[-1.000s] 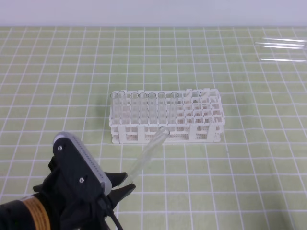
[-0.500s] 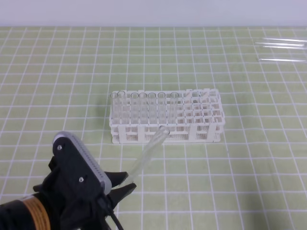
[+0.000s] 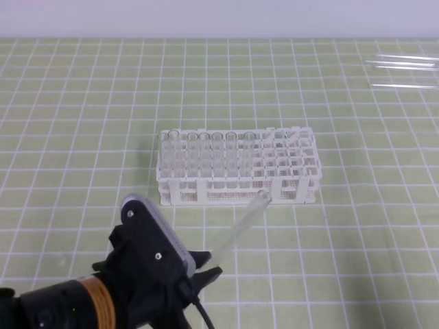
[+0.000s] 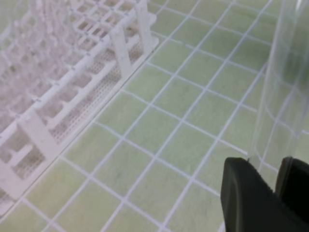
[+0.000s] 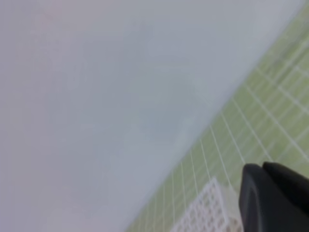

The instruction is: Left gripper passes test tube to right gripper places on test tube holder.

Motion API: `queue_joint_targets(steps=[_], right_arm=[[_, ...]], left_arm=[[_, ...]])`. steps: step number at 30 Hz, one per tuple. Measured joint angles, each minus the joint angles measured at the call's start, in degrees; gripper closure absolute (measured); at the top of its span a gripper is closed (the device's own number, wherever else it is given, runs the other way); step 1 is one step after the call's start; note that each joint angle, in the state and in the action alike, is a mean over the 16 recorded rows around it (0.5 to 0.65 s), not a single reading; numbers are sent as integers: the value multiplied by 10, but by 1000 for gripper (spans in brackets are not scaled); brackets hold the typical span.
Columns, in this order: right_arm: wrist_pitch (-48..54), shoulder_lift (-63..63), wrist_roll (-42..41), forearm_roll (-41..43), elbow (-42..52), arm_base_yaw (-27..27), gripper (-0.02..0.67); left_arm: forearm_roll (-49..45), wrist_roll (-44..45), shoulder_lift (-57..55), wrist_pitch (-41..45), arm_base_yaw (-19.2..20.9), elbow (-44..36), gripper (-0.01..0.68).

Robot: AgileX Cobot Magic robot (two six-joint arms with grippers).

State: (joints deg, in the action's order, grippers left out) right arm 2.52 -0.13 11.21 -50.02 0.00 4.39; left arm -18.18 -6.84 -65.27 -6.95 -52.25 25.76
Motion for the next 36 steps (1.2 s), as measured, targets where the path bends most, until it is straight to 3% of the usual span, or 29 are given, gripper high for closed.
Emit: queue_joint_targets(steps=[6, 10, 13, 18, 26, 30, 36], right_arm=[[33, 3, -45, -9, -10, 0, 666], [66, 16, -133, -50, -28, 0, 666], [96, 37, -253, -120, -45, 0, 666], [171, 104, -525, -272, -80, 0, 666], [319, 284, -929, -468, -139, 0, 638], [408, 389, -1040, -491, -178, 0, 574], [531, 529, -1105, -490, -244, 0, 429]], left_arm=[[0, -1, -30, -67, 0, 0, 648], [0, -5, -44, -108, 0, 0, 643], [-1, -10, -53, -132, 0, 1, 643], [-2, -20, -63, -159, 0, 1, 643], [-4, -30, -72, -182, 0, 1, 621], [-4, -30, -73, -191, 0, 1, 616], [-4, -36, -72, -198, 0, 1, 621]])
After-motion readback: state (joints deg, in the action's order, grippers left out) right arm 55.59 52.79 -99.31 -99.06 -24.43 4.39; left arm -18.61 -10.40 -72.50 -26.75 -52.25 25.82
